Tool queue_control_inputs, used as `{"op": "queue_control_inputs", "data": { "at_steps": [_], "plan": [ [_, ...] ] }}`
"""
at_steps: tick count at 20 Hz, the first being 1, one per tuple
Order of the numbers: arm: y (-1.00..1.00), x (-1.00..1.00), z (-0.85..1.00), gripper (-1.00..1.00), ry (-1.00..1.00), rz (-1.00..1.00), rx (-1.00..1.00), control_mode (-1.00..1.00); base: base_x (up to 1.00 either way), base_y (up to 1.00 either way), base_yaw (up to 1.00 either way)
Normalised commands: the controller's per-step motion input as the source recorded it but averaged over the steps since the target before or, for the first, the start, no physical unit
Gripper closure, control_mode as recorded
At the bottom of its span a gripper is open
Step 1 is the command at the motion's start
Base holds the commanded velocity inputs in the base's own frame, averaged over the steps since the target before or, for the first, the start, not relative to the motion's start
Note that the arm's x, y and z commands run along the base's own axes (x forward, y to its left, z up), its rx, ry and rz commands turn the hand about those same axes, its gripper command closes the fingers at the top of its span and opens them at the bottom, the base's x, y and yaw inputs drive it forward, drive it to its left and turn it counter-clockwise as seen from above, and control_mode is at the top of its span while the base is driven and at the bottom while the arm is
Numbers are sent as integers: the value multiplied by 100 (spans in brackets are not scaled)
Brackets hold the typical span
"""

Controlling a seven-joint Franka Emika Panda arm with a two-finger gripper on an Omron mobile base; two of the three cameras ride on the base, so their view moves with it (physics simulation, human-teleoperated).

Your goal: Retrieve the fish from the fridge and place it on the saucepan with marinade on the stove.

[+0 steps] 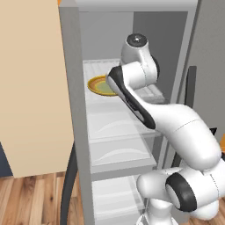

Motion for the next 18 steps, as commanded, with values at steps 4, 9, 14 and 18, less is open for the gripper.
{"op": "queue_control_inputs", "data": {
  "at_steps": [4,9,14,18],
  "plan": [
    [-69,-100,-4,100,-3,-11,0,-100,0,0,0],
    [-57,-100,-41,100,-5,-5,0,-100,0,0,0],
    [0,-67,-5,100,-29,0,0,-100,0,0,0],
    [0,-2,0,100,-8,0,0,-100,0,0,0]
  ]
}}
